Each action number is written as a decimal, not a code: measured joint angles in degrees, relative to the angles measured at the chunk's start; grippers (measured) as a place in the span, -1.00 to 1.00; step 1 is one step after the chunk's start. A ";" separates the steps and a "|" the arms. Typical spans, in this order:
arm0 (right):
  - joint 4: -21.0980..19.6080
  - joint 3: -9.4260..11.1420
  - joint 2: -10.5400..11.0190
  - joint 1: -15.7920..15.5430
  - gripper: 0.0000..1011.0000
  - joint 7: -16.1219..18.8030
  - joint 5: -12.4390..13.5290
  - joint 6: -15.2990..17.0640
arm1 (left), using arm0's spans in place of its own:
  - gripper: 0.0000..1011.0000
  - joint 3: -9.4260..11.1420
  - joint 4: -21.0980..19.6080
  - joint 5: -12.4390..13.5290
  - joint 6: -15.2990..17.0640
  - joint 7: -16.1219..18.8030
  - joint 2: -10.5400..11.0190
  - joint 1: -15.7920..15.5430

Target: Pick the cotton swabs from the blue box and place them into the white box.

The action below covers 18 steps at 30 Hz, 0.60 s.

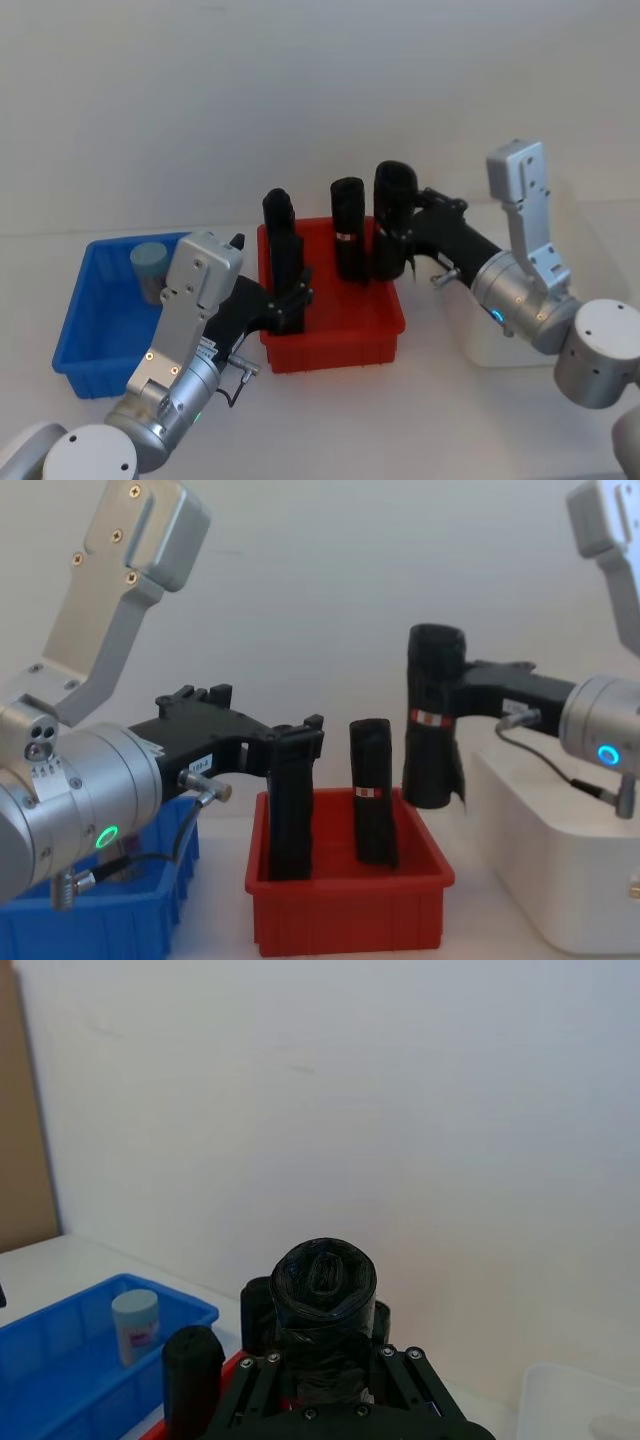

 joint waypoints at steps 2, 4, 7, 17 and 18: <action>-2.55 0.24 0.59 -1.14 -0.29 -1.57 0.12 0.53 | 0.98 0.00 0.00 0.00 0.00 0.00 0.00 0.00; -4.09 0.42 0.97 -1.82 -0.29 -2.53 0.17 0.82 | 0.98 0.00 0.00 0.00 0.00 0.00 0.00 0.00; -7.25 0.87 1.76 -3.23 -0.29 -4.52 0.18 1.48 | 0.98 0.00 0.00 0.00 0.00 0.00 0.00 0.00; -15.09 2.92 4.70 -7.10 -0.29 -11.18 0.10 3.44 | 0.98 0.00 0.00 0.00 0.00 0.00 0.00 0.00; -15.47 3.08 4.89 -7.30 -0.29 -11.56 0.10 3.60 | 0.98 0.00 0.00 0.00 0.00 0.00 0.00 0.00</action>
